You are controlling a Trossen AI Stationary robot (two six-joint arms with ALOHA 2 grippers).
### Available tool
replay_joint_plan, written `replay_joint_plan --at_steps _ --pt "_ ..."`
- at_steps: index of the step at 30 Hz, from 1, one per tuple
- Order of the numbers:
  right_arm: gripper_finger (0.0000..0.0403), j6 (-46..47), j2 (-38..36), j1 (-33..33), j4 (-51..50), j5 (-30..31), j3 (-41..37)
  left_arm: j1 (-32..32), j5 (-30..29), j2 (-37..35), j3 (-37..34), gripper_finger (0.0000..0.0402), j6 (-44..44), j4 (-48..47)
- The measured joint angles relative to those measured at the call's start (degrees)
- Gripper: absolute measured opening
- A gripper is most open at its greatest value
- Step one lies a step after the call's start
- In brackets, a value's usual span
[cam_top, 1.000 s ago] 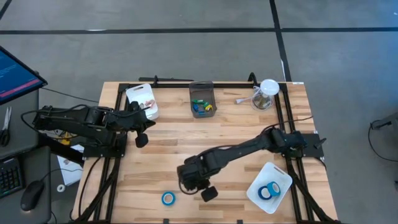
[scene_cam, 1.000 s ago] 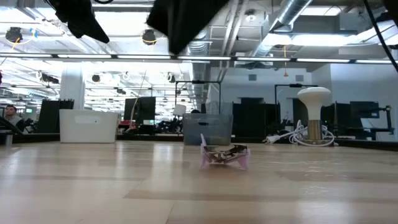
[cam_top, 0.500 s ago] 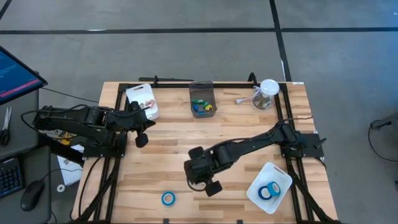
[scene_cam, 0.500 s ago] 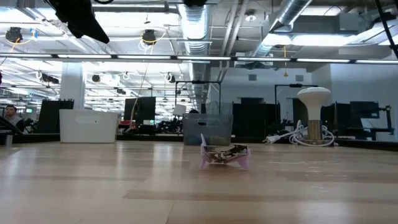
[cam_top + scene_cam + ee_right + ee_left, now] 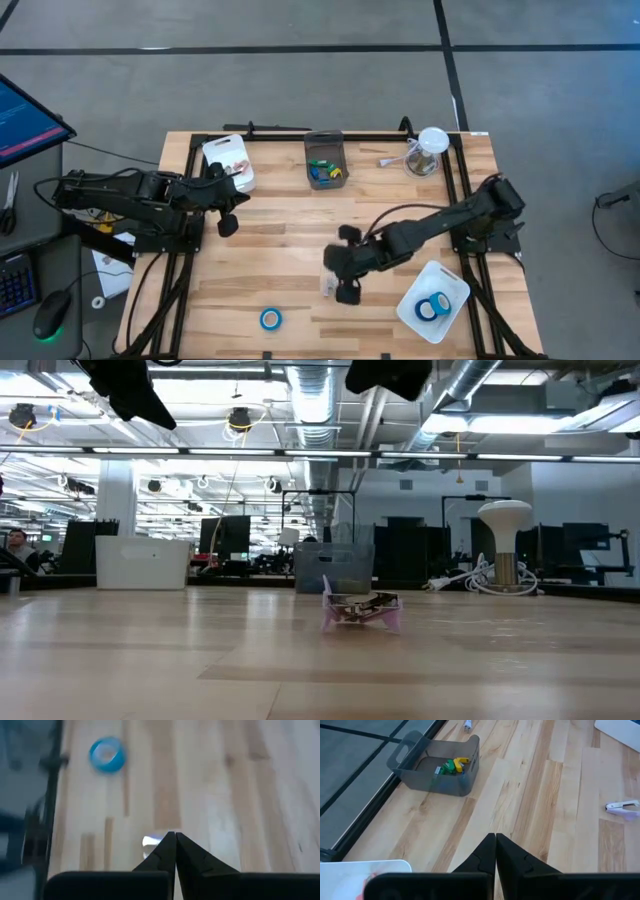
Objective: Pick and place Stapler, Stapler remover, tape
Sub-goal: Put the pink staple remover into the top white bin
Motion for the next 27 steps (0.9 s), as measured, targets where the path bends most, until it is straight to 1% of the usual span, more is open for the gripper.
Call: replay_joint_plan --at_steps 3,7,13,16,18,20,24,27 --pt "0.0001 10.43 -0.38 -0.27 -0.03 1.86 -0.09 0.00 0.00 0.00 0.00 0.0004 0.00 0.02" --pt "0.0001 23.63 0.61 -0.44 -0.41 1.74 -0.04 0.00 0.00 0.00 0.00 0.0004 0.00 0.05" --pt "0.0001 46.96 0.99 -1.01 -6.26 -1.95 -0.07 0.00 0.02 -0.01 0.00 0.0004 0.00 0.23" --pt "0.0001 54.03 0.75 -0.97 -5.94 -2.90 -0.18 0.00 0.02 0.00 0.00 0.0004 0.00 0.39" --pt "0.0002 56.62 0.45 -0.92 -4.39 -3.07 -0.09 0.00 0.02 0.00 0.00 0.0004 0.00 0.58" --pt "0.0002 56.72 0.48 -0.96 -3.61 -3.21 -0.10 0.00 0.01 -0.02 0.00 0.0004 0.00 0.84" --pt "0.0002 49.87 0.54 -1.04 -2.33 -2.85 -0.11 0.00 0.02 -0.02 0.00 0.0004 0.00 0.92" --pt "0.0002 46.59 0.69 -0.97 -2.25 -3.02 -0.11 0.00 0.02 -0.02 0.00 0.0004 0.00 0.92"
